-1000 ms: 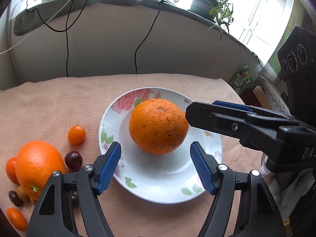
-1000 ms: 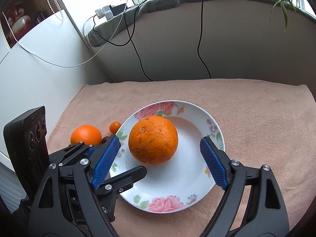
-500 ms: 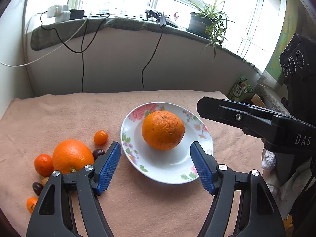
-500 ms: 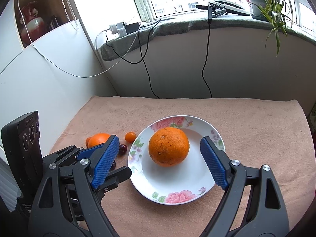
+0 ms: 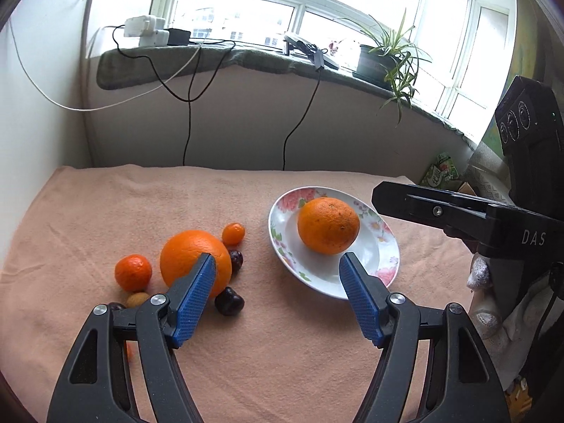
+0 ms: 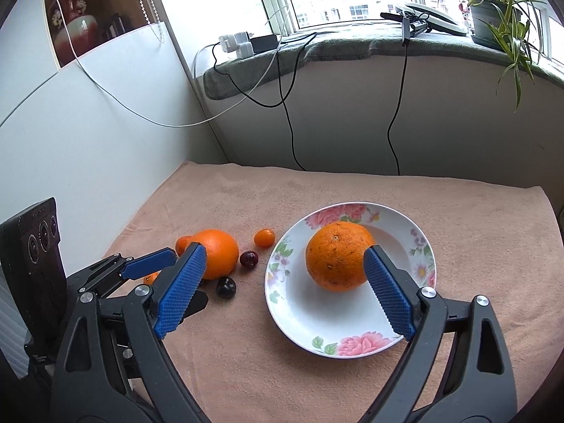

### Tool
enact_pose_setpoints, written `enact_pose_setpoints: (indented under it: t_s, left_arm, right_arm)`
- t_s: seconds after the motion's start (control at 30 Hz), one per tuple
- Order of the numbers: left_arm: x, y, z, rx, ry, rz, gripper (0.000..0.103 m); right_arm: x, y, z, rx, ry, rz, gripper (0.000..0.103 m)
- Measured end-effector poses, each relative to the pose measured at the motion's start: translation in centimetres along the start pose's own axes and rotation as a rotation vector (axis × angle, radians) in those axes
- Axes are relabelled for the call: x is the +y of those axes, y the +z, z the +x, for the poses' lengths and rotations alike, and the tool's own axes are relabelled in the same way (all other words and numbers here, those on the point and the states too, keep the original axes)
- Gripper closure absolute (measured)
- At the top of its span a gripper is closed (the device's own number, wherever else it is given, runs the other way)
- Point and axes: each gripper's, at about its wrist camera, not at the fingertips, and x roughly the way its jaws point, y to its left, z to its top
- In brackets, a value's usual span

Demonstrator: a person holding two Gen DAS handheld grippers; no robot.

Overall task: Organize fruits
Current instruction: 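Open the right tool and withdraw it from the orange on the plate, then move the right tool to the second orange and close around it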

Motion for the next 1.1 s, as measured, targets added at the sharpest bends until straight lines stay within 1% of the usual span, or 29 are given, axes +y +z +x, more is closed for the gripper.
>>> enact_pose_setpoints:
  t_s: [0.1, 0.2, 0.47, 0.7, 1.1]
  left_arm:
    - [1.2, -0.6, -0.5, 0.000, 0.013, -0.019, 0.030]
    - [2.4, -1.1, -0.5, 0.008, 0.027, -0.038, 0.030]
    - [4.7, -2.2, 0.1, 0.039, 0.032, -0.086, 0.030]
    - [5.6, -2.8, 0.8, 0.054, 0.017, -0.117, 0.030]
    - [6.6, -2.7, 1.7, 0.068, 0.004, -0.131, 0.030]
  right_arm:
    - [0.7, 0.0, 0.5, 0.022, 0.006, -0.016, 0.007]
    - [1.2, 0.0, 1.2, 0.041, 0.031, -0.017, 0.007]
    - [2.9, -0.3, 3.8, 0.100, 0.093, -0.011, 0.007]
    - [4.1, -0.1, 6.0, 0.139, 0.130, -0.016, 0.007]
    - [5.0, 0.2, 9.1, 0.206, 0.163, -0.004, 0.007]
